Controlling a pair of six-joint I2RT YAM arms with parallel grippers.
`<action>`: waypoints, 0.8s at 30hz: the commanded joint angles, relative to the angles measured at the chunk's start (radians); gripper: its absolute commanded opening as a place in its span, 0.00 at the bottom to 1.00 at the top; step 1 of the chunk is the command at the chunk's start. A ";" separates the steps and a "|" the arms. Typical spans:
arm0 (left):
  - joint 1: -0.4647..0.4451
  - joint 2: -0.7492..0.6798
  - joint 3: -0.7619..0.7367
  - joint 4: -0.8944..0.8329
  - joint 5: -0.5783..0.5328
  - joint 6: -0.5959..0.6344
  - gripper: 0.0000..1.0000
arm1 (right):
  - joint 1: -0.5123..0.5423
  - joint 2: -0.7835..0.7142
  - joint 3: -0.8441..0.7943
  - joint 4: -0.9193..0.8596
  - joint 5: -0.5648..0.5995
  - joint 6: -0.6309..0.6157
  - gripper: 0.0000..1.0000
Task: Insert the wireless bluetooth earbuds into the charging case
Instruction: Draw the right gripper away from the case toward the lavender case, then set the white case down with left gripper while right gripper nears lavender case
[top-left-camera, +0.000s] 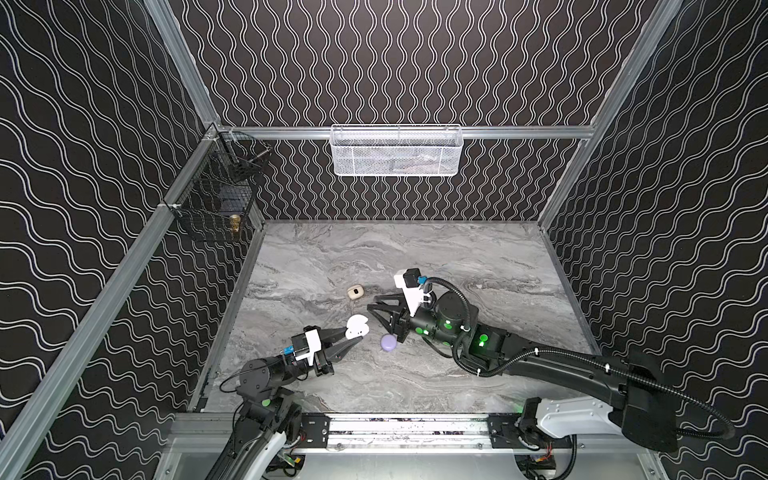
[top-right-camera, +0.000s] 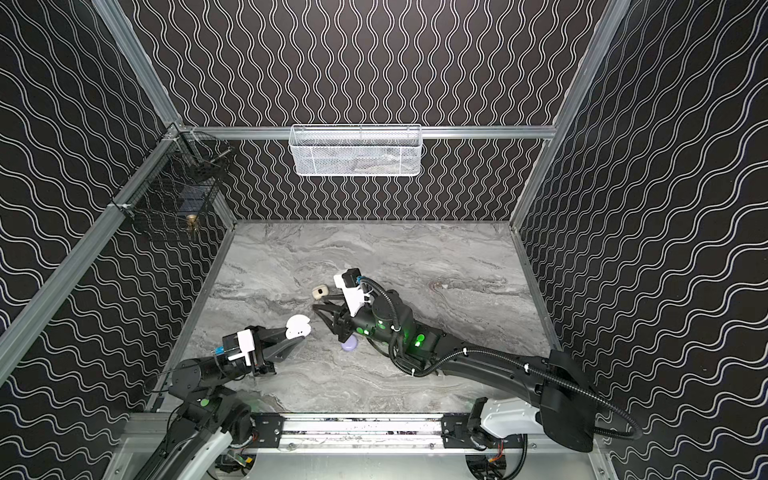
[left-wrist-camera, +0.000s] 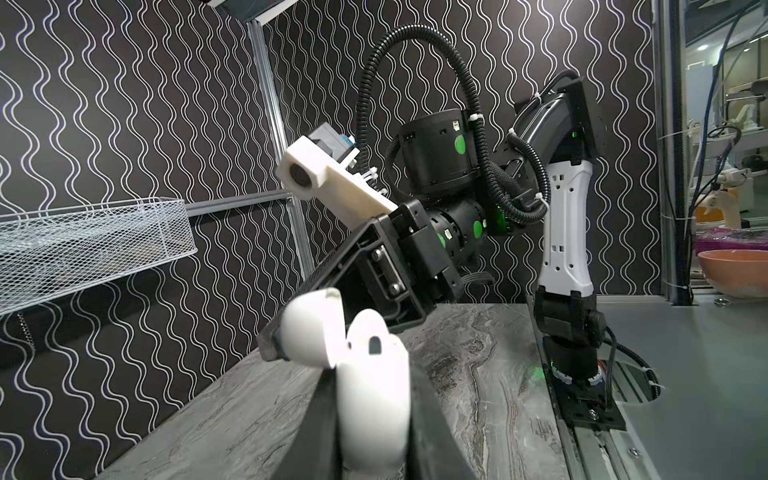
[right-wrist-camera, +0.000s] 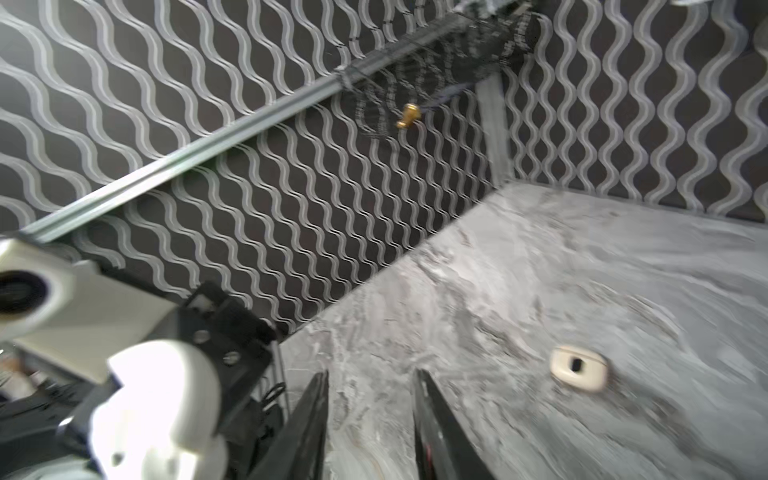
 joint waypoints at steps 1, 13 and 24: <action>-0.001 -0.006 0.001 -0.001 0.005 0.005 0.00 | 0.002 0.016 0.003 0.138 -0.138 0.000 0.34; -0.001 0.015 0.007 -0.022 -0.015 0.004 0.00 | 0.021 -0.005 -0.031 0.290 -0.259 0.015 0.32; 0.000 0.128 0.017 -0.203 -0.569 -0.260 0.00 | 0.018 -0.210 -0.093 0.014 0.337 -0.025 0.38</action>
